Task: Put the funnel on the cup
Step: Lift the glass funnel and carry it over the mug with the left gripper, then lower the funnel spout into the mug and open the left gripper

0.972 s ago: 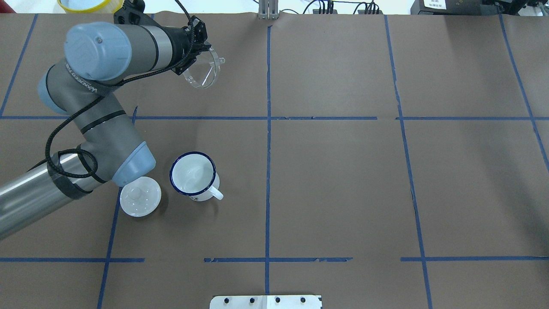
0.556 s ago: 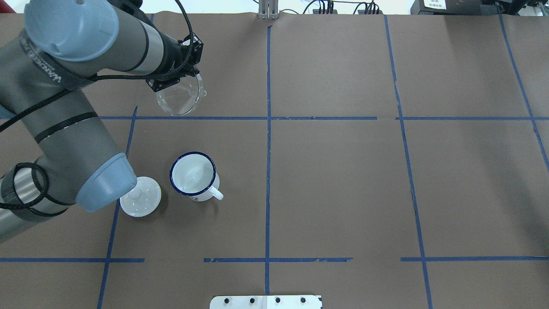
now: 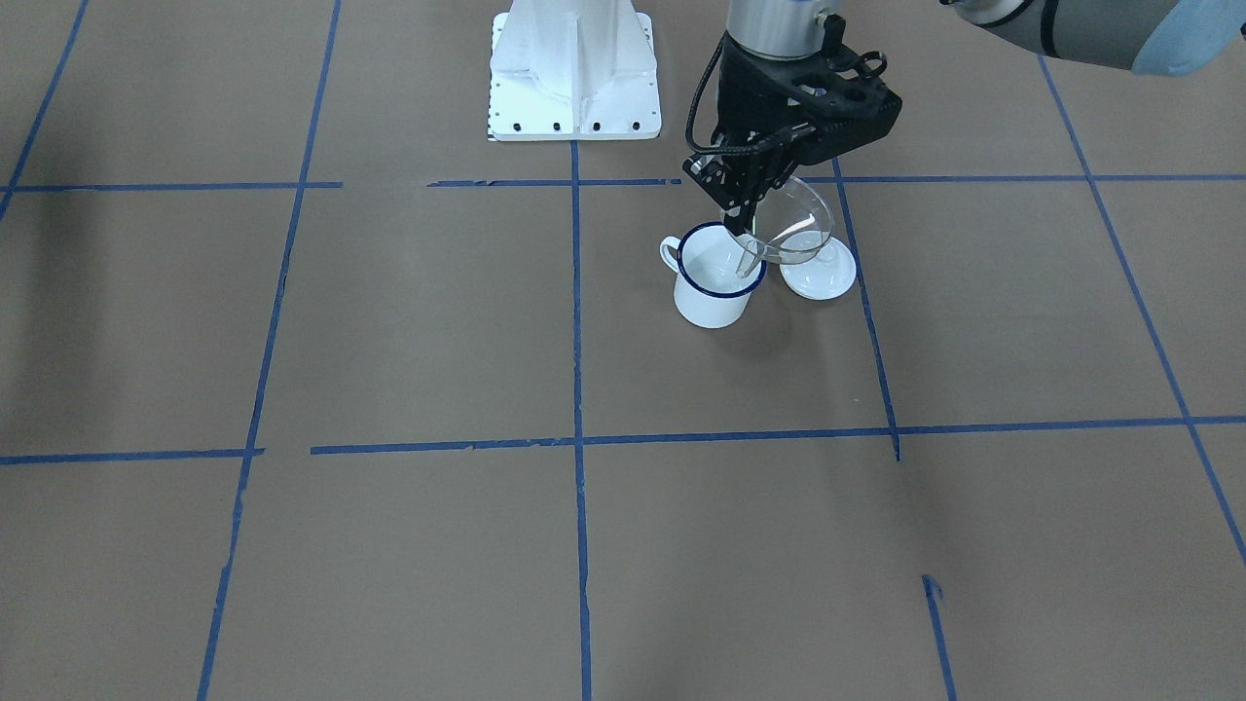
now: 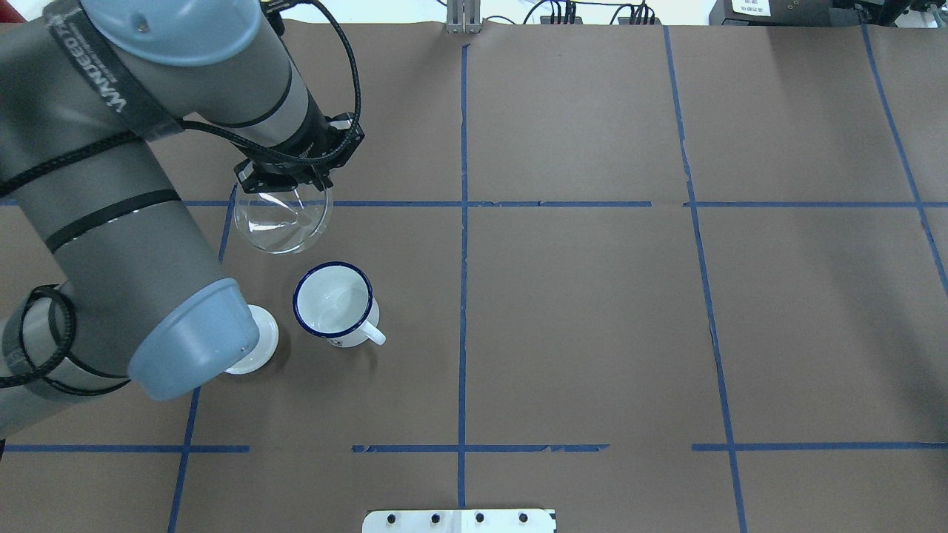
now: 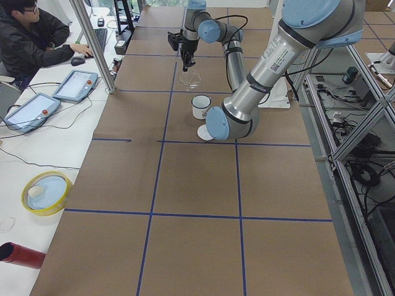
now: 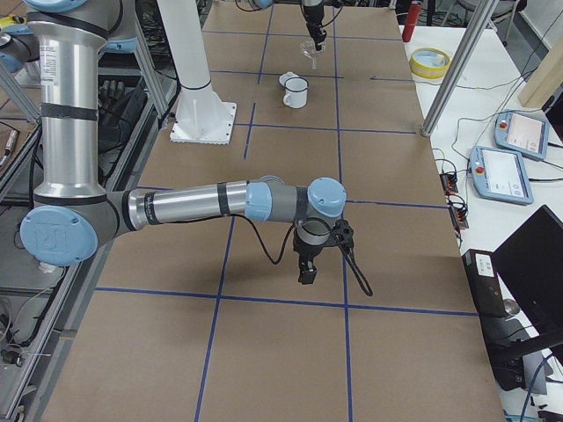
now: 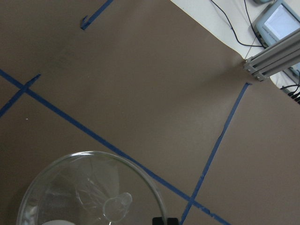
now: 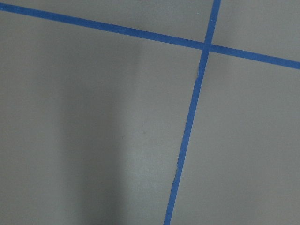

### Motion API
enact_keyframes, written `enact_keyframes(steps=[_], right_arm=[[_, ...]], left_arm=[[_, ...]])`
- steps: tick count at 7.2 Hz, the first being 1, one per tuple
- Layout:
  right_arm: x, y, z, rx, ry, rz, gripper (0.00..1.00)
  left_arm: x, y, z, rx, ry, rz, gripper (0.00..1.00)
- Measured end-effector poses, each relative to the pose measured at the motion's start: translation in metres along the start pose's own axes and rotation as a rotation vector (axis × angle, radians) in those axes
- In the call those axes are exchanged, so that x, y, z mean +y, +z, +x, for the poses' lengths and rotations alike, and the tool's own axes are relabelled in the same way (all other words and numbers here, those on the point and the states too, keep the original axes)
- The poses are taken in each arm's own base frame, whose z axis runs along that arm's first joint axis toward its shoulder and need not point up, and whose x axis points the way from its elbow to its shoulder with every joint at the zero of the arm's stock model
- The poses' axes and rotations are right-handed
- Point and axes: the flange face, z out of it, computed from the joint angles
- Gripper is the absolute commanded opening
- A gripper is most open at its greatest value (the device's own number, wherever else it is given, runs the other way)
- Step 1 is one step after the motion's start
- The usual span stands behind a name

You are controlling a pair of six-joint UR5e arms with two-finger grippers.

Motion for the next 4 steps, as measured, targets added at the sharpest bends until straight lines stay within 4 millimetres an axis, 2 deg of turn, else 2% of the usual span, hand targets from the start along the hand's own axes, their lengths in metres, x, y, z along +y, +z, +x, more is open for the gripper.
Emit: enact_keyframes(steps=[2, 4], right_arm=[[0.000, 0.000, 0.000, 0.000, 0.000, 0.000, 1.00], [0.000, 0.000, 0.000, 0.000, 0.000, 0.000, 1.00]], left_arm=[[0.010, 0.039, 0.014, -0.117, 0.051, -0.038, 0.00], [0.037, 0.067, 0.024, -0.163, 0.097, -0.077, 0.00]])
